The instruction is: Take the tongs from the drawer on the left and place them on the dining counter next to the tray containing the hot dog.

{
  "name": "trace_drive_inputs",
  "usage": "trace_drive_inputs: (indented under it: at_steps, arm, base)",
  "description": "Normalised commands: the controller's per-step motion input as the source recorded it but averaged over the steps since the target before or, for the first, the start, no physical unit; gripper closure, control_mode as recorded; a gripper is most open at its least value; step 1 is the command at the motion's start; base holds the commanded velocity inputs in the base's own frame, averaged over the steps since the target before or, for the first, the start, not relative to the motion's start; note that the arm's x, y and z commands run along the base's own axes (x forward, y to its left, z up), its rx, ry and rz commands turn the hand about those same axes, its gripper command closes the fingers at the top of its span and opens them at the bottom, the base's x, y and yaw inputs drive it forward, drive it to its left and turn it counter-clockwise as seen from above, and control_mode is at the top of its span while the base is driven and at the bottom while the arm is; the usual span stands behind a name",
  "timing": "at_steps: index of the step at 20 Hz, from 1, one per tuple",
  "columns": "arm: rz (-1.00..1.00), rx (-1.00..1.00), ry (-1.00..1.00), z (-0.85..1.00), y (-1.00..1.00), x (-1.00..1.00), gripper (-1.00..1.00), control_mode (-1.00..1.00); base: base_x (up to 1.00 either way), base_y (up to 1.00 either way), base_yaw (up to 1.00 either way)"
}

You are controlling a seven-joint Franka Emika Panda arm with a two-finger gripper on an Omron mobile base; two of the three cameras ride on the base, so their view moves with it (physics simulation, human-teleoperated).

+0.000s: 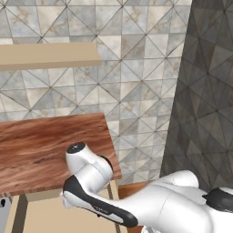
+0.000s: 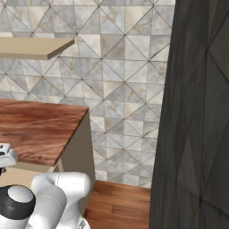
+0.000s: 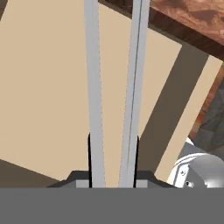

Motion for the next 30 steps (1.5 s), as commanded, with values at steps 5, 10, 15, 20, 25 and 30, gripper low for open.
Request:
trace_drive_inputs:
  at_steps: [5, 10, 15, 20, 25, 30]
  arm:
    - [0.00, 0.00, -0.08, 0.67, -0.36, 0.39, 1.00, -1.00]
    - [0.00, 0.00, -0.01, 0.58, -0.44, 0.44, 1.00, -1.00]
    - [0.00, 0.00, 0.00, 0.58, -0.49, 0.34, 1.00, -1.00]
    - [0.00, 0.00, 0.00, 0.48, -0.48, 0.21, 1.00, -1.00]
    - [0.00, 0.00, 0.00, 0.32, -0.46, 0.14, 1.00, -1.00]
    - [0.00, 0.00, 0.00, 0.22, -0.48, 0.07, 1.00, -1.00]
  base:
    - [0.00, 0.00, 0.00]
    - [0.00, 0.00, 0.00]
    - [0.00, 0.00, 0.00]
    - [0.00, 0.00, 0.00]
    - [0.00, 0.00, 0.00]
    - [0.00, 0.00, 0.00]
